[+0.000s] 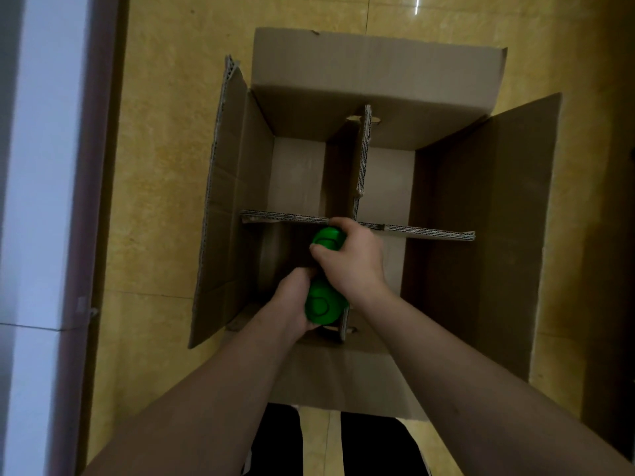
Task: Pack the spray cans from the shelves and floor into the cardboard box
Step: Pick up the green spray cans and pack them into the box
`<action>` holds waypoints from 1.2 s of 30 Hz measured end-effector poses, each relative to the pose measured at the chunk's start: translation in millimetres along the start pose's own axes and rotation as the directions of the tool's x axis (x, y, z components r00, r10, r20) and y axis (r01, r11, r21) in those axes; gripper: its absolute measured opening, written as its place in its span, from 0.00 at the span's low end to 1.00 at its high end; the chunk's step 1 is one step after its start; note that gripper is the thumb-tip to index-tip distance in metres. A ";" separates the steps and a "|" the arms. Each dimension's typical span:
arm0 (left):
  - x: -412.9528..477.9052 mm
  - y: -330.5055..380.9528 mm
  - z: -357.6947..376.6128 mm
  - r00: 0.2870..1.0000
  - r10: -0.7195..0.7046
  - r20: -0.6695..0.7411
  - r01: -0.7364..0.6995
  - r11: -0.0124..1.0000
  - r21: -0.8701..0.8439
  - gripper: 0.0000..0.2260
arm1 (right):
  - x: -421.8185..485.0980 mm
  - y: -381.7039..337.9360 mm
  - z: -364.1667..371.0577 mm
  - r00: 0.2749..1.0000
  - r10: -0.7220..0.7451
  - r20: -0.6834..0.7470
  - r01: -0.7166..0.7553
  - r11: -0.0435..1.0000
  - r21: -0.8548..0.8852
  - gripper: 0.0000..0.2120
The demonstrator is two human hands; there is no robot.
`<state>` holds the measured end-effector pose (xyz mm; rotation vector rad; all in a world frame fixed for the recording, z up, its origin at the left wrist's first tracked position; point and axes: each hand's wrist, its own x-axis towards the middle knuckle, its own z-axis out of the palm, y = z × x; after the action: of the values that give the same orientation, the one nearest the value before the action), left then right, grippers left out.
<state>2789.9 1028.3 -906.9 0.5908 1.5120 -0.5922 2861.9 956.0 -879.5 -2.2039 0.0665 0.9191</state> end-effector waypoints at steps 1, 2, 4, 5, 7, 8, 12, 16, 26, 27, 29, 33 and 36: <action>-1.4 0.8 1.7 0.999 0.032 -0.008 -0.031 0.999 0.021 0.13 | 1.1 -2.3 -1.1 1.000 -0.003 -0.005 0.003 1.000 -0.009 0.28; -1.2 1.7 2.8 0.999 0.052 -0.011 -0.052 0.998 0.022 0.12 | 2.3 -3.8 -2.0 1.000 -0.006 -0.011 0.006 1.000 -0.020 0.28; -2.1 4.4 4.1 0.997 0.063 -0.032 -0.064 0.998 -0.016 0.13 | 3.7 -4.8 -4.2 1.000 -0.020 -0.017 0.019 0.999 -0.030 0.27; -3.1 6.3 4.7 0.997 0.067 -0.046 -0.068 0.997 -0.033 0.13 | 3.5 -3.7 -4.9 1.000 -0.019 -0.011 0.019 1.000 -0.022 0.27; -4.6 9.2 6.2 0.997 0.067 -0.044 -0.069 0.996 -0.057 0.13 | 2.9 -0.6 -5.5 1.000 0.002 0.009 -0.002 1.000 0.016 0.27; -3.7 9.9 6.3 0.997 0.067 -0.034 -0.069 0.995 -0.067 0.12 | 2.7 1.1 -5.3 1.000 0.009 0.015 -0.010 0.999 0.038 0.27; -5.0 10.7 7.8 0.995 0.093 -0.019 -0.094 0.993 -0.071 0.08 | 4.2 4.0 -6.3 1.000 -0.010 0.012 0.009 0.998 0.064 0.27; -0.5 7.5 8.6 0.993 0.105 -0.054 -0.109 0.991 -0.078 0.11 | 3.7 7.8 -5.0 1.000 -0.018 -0.010 0.019 0.995 0.093 0.25; -19.8 16.5 0.5 0.858 0.401 -0.319 -0.343 0.912 0.224 0.22 | -25.1 19.1 -18.6 0.969 -0.032 -0.245 0.054 0.995 0.086 0.27; -32.0 19.8 2.9 0.771 0.550 -0.322 -0.441 0.825 0.353 0.23 | -30.3 19.6 -23.9 0.955 -0.029 -0.294 0.055 0.995 0.079 0.27; -58.8 24.0 9.5 0.611 0.769 -0.188 -0.580 0.596 0.556 0.24 | -41.6 18.9 -35.2 0.931 -0.006 -0.365 0.032 0.997 0.066 0.28; -113.0 26.6 35.1 0.454 0.854 0.255 -0.645 0.117 0.755 0.27 | -70.2 18.6 -66.5 0.866 0.035 -0.499 -0.017 0.999 0.040 0.31; -153.8 20.6 59.0 0.329 0.794 0.512 -0.719 -0.141 0.680 0.29 | -105.3 17.5 -105.3 0.771 0.054 -0.634 -0.002 0.997 0.082 0.30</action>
<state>2850.3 1001.8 -754.5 2.2030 0.4582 -0.2718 2841.0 851.9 -773.7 -2.3488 0.4499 0.1307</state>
